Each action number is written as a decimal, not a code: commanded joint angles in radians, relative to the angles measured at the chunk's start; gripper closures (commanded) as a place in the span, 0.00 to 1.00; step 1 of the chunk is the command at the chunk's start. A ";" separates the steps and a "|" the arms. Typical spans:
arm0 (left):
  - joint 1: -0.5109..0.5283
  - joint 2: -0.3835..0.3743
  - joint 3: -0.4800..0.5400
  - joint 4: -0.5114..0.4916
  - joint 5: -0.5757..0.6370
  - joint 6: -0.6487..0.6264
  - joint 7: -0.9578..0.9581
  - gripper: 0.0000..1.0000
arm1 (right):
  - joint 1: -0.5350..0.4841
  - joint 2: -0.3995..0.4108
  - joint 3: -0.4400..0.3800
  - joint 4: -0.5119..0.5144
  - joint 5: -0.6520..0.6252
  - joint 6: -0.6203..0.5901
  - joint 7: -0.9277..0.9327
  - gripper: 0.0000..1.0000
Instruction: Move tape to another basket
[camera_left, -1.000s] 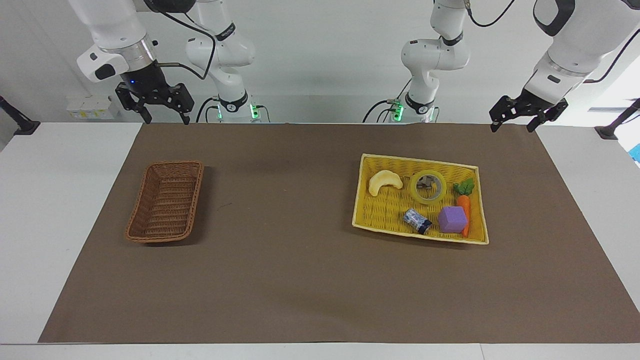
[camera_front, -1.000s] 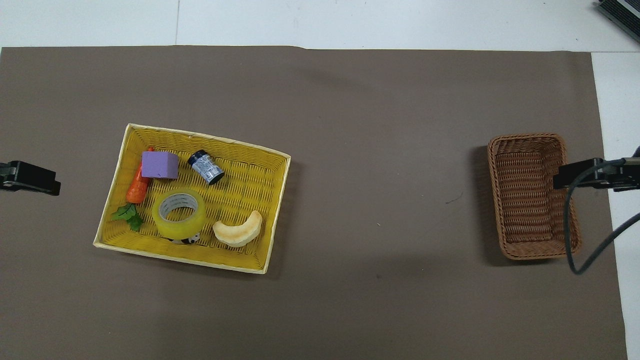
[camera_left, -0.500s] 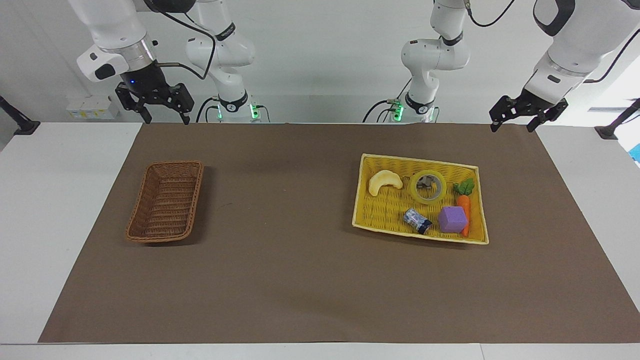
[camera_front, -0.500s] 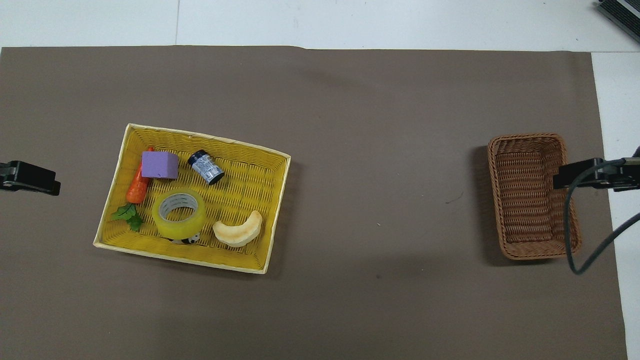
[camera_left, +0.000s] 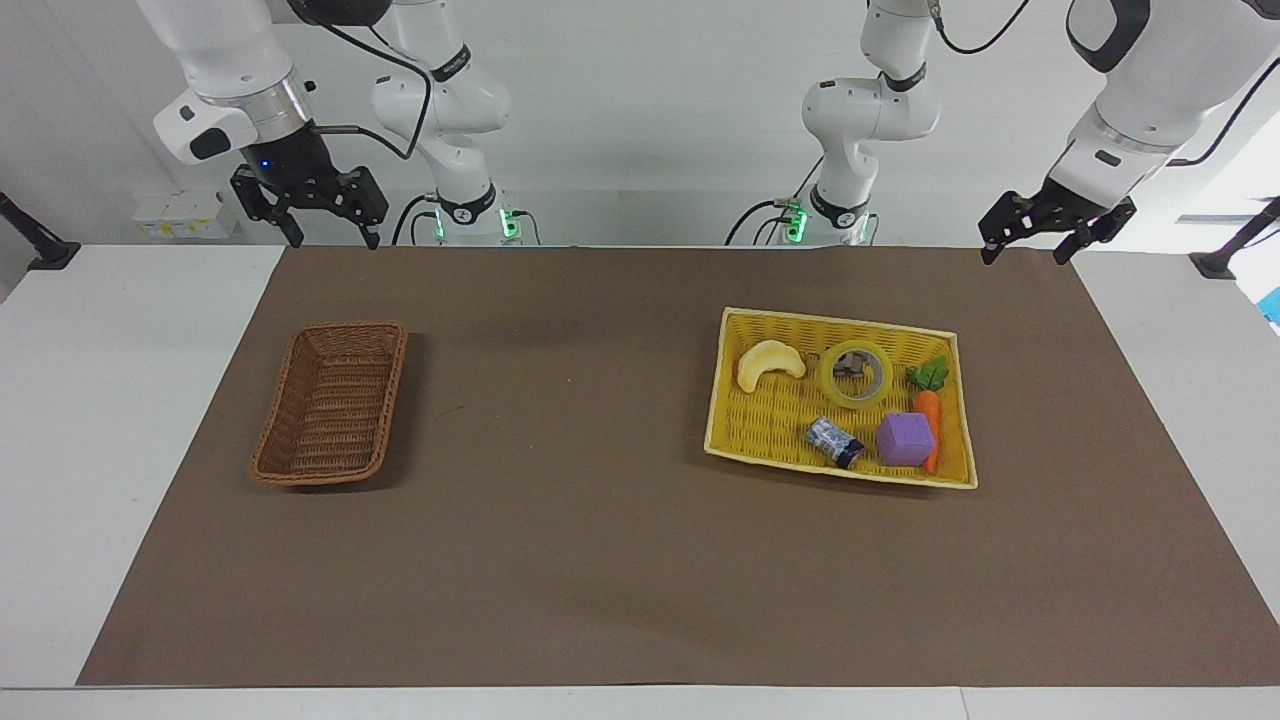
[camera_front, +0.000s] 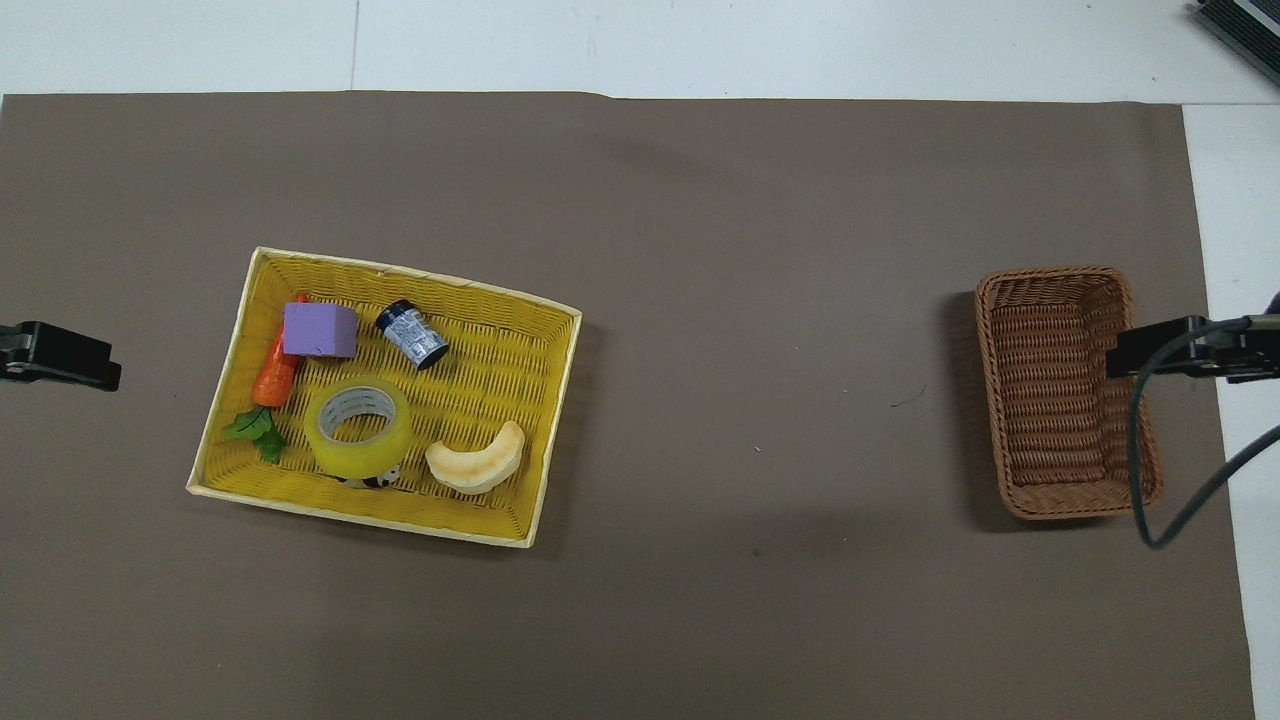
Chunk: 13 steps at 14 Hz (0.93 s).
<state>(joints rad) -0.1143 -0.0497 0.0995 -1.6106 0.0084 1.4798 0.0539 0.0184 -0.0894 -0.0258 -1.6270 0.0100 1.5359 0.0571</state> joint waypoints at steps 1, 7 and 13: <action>0.002 -0.015 0.000 -0.024 0.008 0.013 -0.019 0.00 | -0.017 -0.001 0.012 -0.001 0.008 0.001 0.013 0.00; -0.015 -0.030 0.000 -0.187 0.008 0.220 -0.043 0.00 | -0.017 -0.001 0.012 -0.001 0.008 0.001 0.013 0.00; -0.018 -0.021 -0.004 -0.245 0.007 0.324 -0.107 0.00 | -0.017 -0.001 0.012 -0.001 0.008 0.001 0.013 0.00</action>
<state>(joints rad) -0.1216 -0.0490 0.0929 -1.8099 0.0084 1.7425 -0.0122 0.0184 -0.0894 -0.0258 -1.6270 0.0100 1.5359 0.0571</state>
